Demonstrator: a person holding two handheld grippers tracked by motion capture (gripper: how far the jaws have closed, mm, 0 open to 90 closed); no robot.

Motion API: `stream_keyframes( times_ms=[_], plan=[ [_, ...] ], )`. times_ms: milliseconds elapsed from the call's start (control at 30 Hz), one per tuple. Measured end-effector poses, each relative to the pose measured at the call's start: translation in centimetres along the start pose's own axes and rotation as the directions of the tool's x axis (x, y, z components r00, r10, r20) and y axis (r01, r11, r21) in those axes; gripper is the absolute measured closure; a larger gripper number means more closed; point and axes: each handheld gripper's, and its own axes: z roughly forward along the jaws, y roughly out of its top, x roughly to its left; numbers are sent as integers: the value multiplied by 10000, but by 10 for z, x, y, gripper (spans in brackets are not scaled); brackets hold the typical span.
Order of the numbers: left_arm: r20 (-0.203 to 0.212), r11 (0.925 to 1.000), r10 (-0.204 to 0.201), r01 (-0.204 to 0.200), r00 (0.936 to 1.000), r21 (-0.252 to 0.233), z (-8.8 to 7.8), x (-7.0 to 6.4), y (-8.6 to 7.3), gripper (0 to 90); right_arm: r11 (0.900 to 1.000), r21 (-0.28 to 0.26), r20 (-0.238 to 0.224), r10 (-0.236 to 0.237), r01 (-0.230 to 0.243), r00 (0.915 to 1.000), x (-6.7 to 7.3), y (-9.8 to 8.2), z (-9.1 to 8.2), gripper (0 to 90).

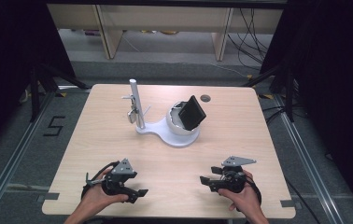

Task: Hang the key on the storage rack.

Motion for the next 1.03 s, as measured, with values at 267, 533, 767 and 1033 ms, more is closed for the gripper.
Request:
stream_keyframes(
  times_ms=[267, 533, 767, 1033],
  plan=[
    [-322, 9995, -67, 58, 9995, -305, 2, -9, -15, 221, 9983, -189, 113, -548, 550, 9984, 0, 0, 1, 312],
    [-134, 9992, 9, -15, 9999, -390, 6, -23, -25, 211, 9979, -4, -76, -640, 640, 9979, 10, 0, 7, 198],
    [-330, 9993, 46, -59, 9994, -380, 7, -20, -28, 201, 9961, -5, -177, -882, 882, 9959, 10, 1, 9, 191],
    [-340, 9995, -32, 21, 9994, -315, 9, -18, -30, 194, 9949, 69, 104, -1003, 1003, 9949, 10, 1, 7, 192]
  ],
)
